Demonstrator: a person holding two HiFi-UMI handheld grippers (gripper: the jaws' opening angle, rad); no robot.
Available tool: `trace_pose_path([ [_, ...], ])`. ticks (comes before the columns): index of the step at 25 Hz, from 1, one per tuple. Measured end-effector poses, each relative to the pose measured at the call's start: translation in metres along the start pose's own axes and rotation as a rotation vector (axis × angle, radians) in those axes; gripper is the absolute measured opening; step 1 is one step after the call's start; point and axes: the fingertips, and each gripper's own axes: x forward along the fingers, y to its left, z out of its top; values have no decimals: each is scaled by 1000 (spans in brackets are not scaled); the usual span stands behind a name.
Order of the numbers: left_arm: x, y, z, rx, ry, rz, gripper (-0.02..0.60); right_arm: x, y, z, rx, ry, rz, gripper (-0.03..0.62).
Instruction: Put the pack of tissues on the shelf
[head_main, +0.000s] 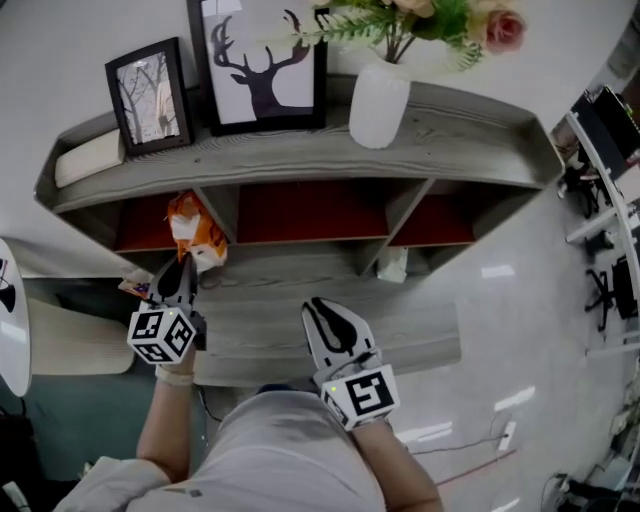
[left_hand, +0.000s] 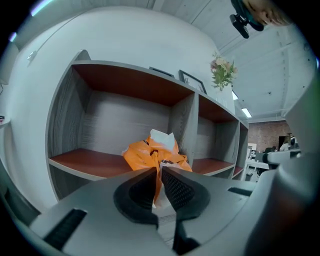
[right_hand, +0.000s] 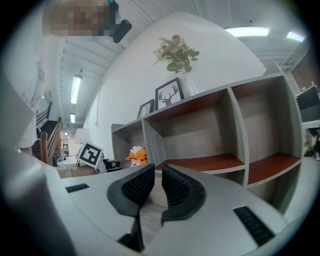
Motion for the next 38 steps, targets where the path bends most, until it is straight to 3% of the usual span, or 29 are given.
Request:
trace_pose_path([
  [9,15,6,-1,25,-4,2,63,4,-4,1,-9,2,-40,55],
  [22,10,12,0,18,-19,56,199,10,-3,2,-19,8,-3,55],
  [32,-31,-6,21,41,-69,54,193,23,13,-8,-20,40,122,55],
  [38,-68,-20,17,46,-72,60,115,36,41,-10,-14,41,247,55],
])
